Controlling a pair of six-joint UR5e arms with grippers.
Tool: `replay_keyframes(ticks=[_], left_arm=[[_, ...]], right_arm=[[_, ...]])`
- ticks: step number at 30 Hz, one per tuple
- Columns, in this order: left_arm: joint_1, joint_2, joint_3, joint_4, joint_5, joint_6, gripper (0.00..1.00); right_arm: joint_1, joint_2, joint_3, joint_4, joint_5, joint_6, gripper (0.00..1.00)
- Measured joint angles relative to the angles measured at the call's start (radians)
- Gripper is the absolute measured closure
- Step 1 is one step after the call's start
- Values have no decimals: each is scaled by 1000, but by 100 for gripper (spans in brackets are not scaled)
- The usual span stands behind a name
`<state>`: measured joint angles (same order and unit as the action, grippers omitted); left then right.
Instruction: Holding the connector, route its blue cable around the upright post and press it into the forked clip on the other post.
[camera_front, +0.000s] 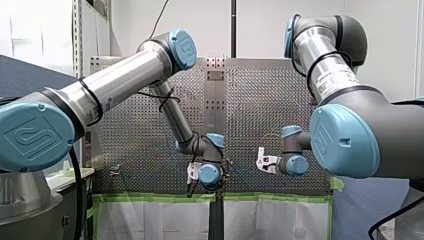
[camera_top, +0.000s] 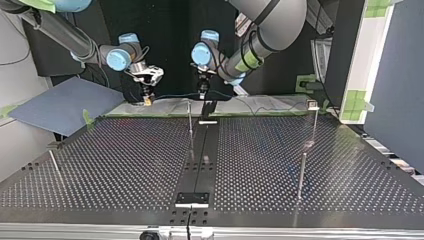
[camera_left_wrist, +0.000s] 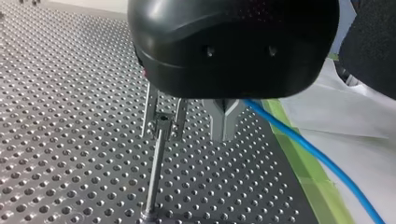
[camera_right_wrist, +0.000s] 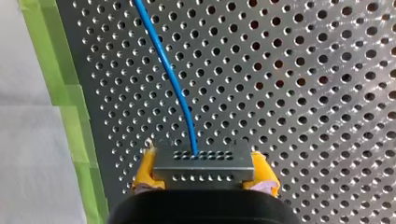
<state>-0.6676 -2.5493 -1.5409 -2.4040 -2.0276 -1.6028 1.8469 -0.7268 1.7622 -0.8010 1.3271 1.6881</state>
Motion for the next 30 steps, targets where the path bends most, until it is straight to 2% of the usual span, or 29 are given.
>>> replay_keyframes(ticks=[12, 25, 30], left_arm=[[8, -1, 16, -19, 7, -9, 100], [16, -1, 40, -23, 20, -12, 100], [27, -2, 69, -52, 33, -21, 100]], right_arm=[[-6, 0, -5, 0, 0, -3, 100], [-4, 0, -15, -1, 0, -7, 100], [-1, 0, -23, 5, 0, -11, 100]])
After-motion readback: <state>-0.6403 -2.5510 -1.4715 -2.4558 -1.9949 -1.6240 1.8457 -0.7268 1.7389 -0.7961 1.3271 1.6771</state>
